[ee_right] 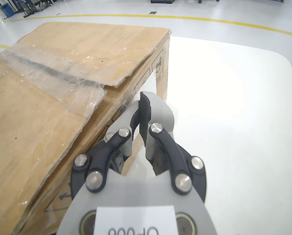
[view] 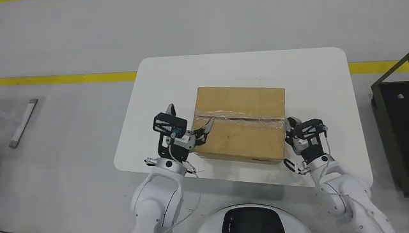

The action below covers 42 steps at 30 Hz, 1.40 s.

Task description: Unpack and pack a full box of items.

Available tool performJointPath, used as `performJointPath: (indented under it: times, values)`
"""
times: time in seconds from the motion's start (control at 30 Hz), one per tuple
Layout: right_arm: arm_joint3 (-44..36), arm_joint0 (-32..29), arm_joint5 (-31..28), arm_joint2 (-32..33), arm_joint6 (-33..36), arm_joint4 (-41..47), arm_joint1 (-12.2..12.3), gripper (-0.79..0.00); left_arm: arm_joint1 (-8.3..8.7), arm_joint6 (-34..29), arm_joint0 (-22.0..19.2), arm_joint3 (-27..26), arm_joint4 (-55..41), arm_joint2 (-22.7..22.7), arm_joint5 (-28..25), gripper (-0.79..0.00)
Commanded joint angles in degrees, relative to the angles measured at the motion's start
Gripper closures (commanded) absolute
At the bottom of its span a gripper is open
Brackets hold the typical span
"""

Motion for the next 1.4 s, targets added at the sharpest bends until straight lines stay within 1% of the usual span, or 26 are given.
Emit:
performJointPath:
  times: [0.0,0.1,0.17,0.23,0.43,0.63,0.77,0.87,1.03,1.17,1.2,1.27,1.37]
  values:
    - [-1.3,-1.5,0.7,1.7,0.0,1.2,0.1,0.000,0.02,-1.0,-1.1,-0.5,0.6,2.6,-3.1,-0.785]
    - [-3.2,-3.8,1.2,4.5,0.4,3.1,0.3,0.000,-0.10,-4.2,-3.1,0.0,1.7,5.7,-4.8,-0.785]
    - [-4.7,-5.9,1.1,6.8,0.4,3.9,0.5,0.000,-0.45,-6.2,-5.2,1.1,0.9,8.4,-4.4,-0.785]
    - [-5.8,-7.5,0.8,8.5,0.3,4.5,0.7,0.000,-0.66,-6.3,-7.3,1.7,1.6,10.6,-5.1,-0.785]
    - [-8.5,-11.6,0.8,11.4,-1.0,4.8,0.9,0.000,-0.68,-6.2,-7.5,1.8,1.6,10.9,-5.2,-0.785]
    - [-10.4,-14.6,0.9,12.6,-2.2,5.5,1.0,0.000,-0.68,-6.2,-7.5,1.8,1.6,10.9,-5.2,-0.785]
    - [-10.7,-15.1,1.0,12.6,-2.6,5.3,1.0,0.000,-0.68,-6.0,-7.4,2.0,1.5,11.0,-5.1,-0.785]
    - [-10.5,-15.0,0.9,12.5,-2.8,5.5,1.0,0.000,-0.91,-5.1,-7.4,3.0,-0.7,12.7,-4.5,-0.785]
    - [-10.7,-14.7,1.0,12.9,-2.6,5.9,1.1,0.000,-1.63,-8.1,-10.8,6.0,-1.7,16.9,-3.9,-0.785]
    - [-10.6,-14.8,1.1,13.0,-2.6,5.9,1.2,0.000,-1.88,-11.6,-13.6,9.2,2.7,19.3,-4.6,-0.785]
    - [-10.6,-14.9,1.1,12.9,-2.5,5.9,1.2,0.000,-1.97,-12.3,-14.7,10.3,5.0,20.2,-4.6,-0.785]
    - [-10.7,-15.0,1.1,13.0,-2.5,5.9,1.2,0.000,-2.21,-12.6,-15.2,11.6,5.1,21.1,-3.9,-0.785]
    - [-10.7,-15.1,1.2,13.1,-2.5,5.9,1.2,0.000,-2.28,-14.3,-17.3,13.9,10.9,22.9,-5.7,-0.785]
